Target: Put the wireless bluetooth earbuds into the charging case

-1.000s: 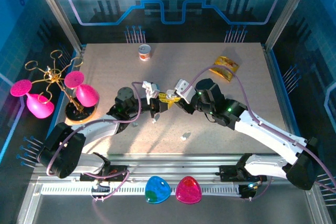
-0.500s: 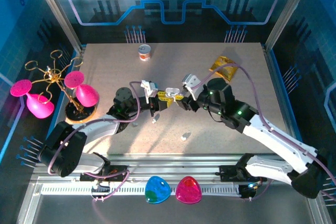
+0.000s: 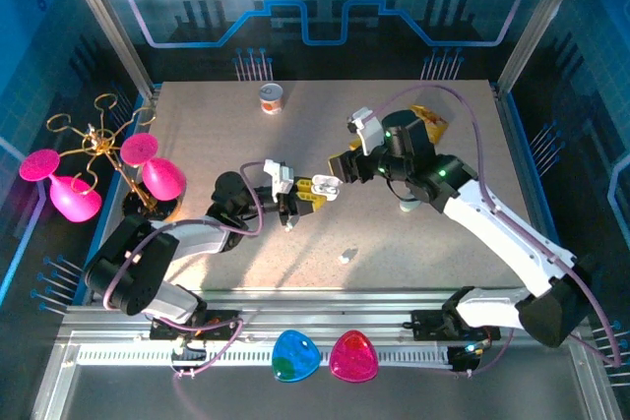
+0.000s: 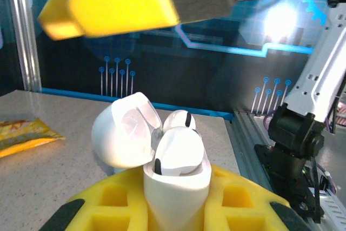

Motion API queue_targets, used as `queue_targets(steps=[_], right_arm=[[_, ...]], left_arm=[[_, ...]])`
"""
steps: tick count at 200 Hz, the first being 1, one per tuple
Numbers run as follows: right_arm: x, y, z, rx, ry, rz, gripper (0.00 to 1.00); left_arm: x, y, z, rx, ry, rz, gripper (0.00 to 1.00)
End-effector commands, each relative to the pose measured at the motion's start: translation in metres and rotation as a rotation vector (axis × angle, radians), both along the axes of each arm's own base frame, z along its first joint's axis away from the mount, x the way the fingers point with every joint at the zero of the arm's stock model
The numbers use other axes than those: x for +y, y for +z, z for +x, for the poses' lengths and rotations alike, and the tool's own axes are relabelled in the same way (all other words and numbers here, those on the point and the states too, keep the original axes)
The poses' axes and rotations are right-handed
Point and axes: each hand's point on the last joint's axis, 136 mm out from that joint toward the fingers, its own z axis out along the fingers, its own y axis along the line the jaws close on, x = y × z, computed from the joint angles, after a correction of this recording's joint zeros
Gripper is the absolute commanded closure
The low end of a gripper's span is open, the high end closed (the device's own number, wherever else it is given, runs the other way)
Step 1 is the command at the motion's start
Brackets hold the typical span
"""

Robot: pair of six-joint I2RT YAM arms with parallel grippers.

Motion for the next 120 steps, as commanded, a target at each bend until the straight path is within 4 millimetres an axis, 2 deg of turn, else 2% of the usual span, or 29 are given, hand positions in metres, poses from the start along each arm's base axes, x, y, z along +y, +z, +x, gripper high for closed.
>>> queue_targets(steps=[1,26,46,99,120], right_arm=[[0.001,-0.011,-0.012,0.108,0.045,-0.036,0.37],[0.001,-0.026,-0.025,0.173,0.132,-0.112,0.37],[0.0,-0.03,-0.034,0.185,0.183,-0.149,0.37],[0.003,-0.01,-0.065,0.103,0.332,-0.092,0.36],[0.0,-0.006,-0.066,0.038,0.34,-0.088,0.36]], left_arm=[[0.002,0.008,-0.015,-0.106,-0.057,-0.031,1.0],[0.005,0.01,-0.016,-0.144,-0.035,-0.032,1.0],[0.005,0.01,-0.015,-0.147,-0.021,-0.032,1.0],[0.007,0.011,0.001,-0.047,0.035,-0.053,1.0],[0.006,0.013,0.003,-0.014,0.026,-0.051,1.0]])
